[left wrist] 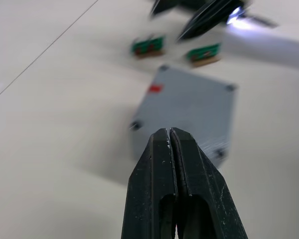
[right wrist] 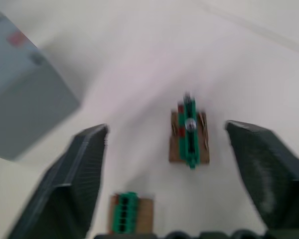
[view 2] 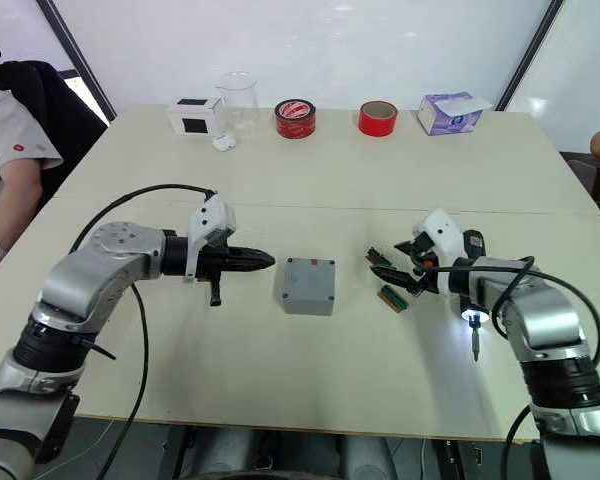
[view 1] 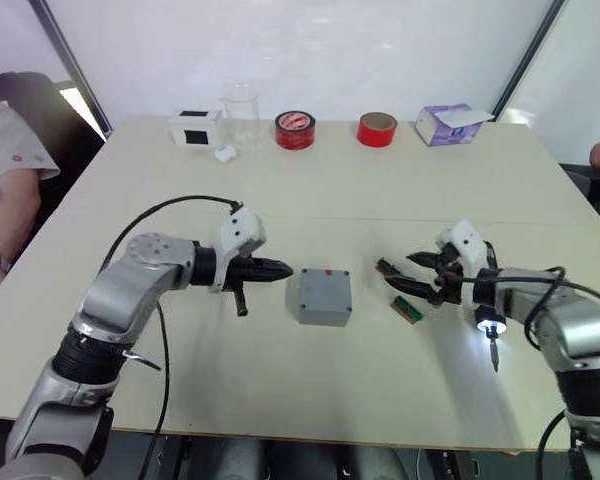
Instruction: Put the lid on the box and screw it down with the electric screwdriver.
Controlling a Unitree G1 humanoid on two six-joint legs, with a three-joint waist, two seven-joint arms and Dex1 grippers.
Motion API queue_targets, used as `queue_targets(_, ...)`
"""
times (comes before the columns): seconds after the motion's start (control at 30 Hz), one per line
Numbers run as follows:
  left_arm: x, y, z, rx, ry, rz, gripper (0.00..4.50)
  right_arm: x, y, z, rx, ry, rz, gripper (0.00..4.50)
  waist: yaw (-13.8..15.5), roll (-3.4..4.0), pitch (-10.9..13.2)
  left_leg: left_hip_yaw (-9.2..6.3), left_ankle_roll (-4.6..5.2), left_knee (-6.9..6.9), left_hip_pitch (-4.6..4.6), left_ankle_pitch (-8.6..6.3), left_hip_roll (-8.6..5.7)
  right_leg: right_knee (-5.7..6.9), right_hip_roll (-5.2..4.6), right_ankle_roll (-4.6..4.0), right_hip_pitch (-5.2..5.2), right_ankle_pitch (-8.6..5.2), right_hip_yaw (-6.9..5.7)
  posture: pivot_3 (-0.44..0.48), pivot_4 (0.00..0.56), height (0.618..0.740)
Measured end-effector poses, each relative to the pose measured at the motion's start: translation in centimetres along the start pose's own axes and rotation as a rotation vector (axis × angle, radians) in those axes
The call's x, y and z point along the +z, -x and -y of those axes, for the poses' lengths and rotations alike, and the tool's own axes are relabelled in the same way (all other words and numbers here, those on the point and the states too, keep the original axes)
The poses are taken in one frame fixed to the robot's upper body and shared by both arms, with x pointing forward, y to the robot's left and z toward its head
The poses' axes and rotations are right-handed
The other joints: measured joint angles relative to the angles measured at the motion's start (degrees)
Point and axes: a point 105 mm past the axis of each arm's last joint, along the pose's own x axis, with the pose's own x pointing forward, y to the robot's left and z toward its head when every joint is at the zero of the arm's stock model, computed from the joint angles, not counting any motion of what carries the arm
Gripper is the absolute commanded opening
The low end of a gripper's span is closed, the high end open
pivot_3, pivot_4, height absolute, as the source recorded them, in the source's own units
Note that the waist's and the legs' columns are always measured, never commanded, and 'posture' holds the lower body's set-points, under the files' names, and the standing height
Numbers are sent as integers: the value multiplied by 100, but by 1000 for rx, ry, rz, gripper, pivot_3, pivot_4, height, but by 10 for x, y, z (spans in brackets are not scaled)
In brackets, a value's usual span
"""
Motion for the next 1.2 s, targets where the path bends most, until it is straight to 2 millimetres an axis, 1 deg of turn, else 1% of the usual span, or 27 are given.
queue_targets(0.07, 0, 2, 0, 3, 5, -10, 0, -1, -5, 3, -3, 1, 11, 1941, -2, 0, 0, 0, 0, 0, 1, 0, 0, 1, 0, 0, 0, 0, 0, 0, 150, 740)
queue_targets(0.17, 0, 4, 0, 8, 17, -9, 0, 6, -8, 9, -22, 30, 41, 1941, -6, -1, 0, -1, 0, 0, 1, 0, 0, 1, 0, 0, 0, 0, 0, 0, 150, 740)
queue_targets(0.27, 1, 4, 1, 7, 14, -7, 0, 9, -12, 11, -28, 36, 60, 1941, -4, -1, 0, -2, 0, 0, 1, 0, 1, 1, 2, 0, 0, 0, -1, 0, 150, 740)
queue_targets(0.43, 1, 5, 0, 13, 18, -4, 0, 4, -17, 10, -24, 29, 54, 1941, 8, 0, 0, 0, 0, 0, 0, 0, 0, 1, 0, 0, 0, 0, 0, 0, 150, 740)
queue_targets(1.0, 1, 4, 0, 23, 13, -4, 0, 2, -17, 12, -32, 45, 49, 1941, 0, 0, 0, 0, 0, 0, 1, 0, 0, 1, 0, 0, 0, 0, 0, 0, 150, 740)
queue_targets(1.1, 0, 3, 0, 20, 12, -6, 0, 2, -17, 12, -32, 45, 49, 1203, -1, 0, 0, 0, 0, 0, 1, 0, 0, 0, 0, 0, 0, 0, 0, 0, 150, 740)
queue_targets(1.2, 0, 3, 0, 21, 12, -6, 0, 1, -17, 12, -32, 45, 49, 22, 0, 0, 0, 0, 0, 0, 1, 0, 0, 0, 0, 0, 0, 0, 0, 0, 150, 740)
